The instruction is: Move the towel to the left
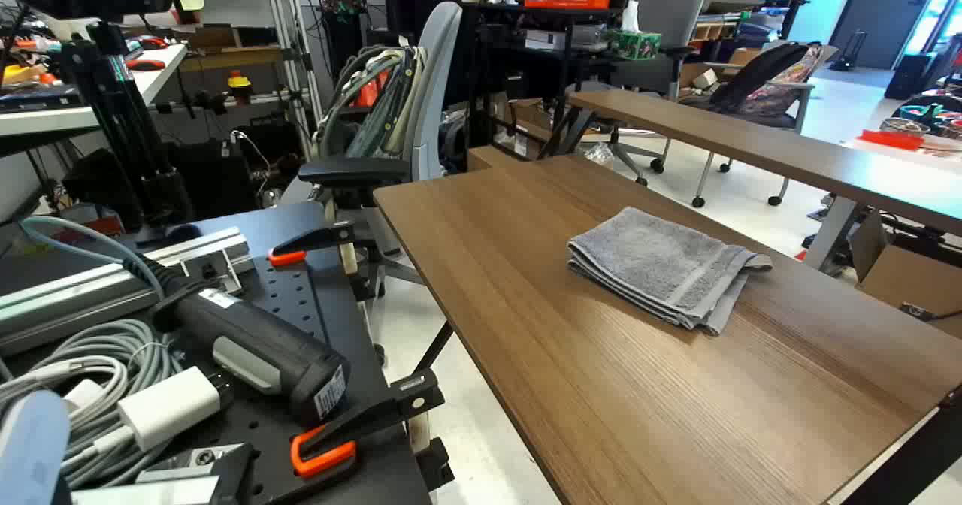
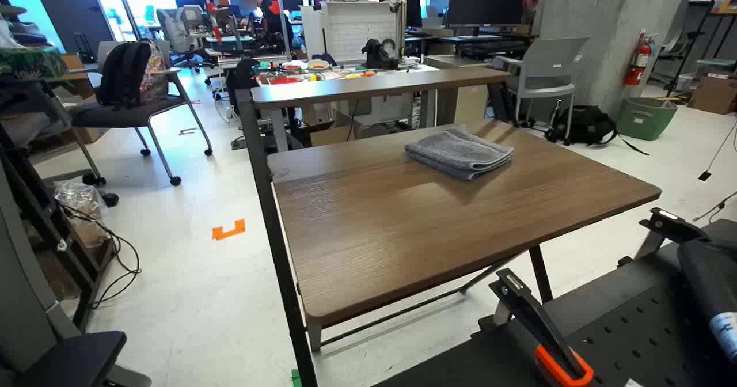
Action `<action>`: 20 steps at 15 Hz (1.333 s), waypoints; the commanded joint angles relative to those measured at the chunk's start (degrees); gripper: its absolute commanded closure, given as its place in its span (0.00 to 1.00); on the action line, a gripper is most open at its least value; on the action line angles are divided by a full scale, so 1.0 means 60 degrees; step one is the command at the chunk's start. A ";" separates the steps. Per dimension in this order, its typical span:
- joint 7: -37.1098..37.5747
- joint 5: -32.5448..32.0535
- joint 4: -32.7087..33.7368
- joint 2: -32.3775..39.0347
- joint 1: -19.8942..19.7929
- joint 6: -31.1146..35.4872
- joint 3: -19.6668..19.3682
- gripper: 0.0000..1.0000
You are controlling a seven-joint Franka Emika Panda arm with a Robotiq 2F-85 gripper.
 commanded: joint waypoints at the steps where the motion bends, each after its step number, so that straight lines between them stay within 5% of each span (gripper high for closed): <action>1: 0.0085 -0.0088 0.0026 0.0027 0.0187 -0.0038 -0.0150 0.00; 13: 0.0147 -0.0115 0.0128 0.0083 0.0129 0.0021 -0.0179 0.00; 20: -0.0103 0.0425 0.1124 0.1624 0.0053 0.1766 -0.0992 0.00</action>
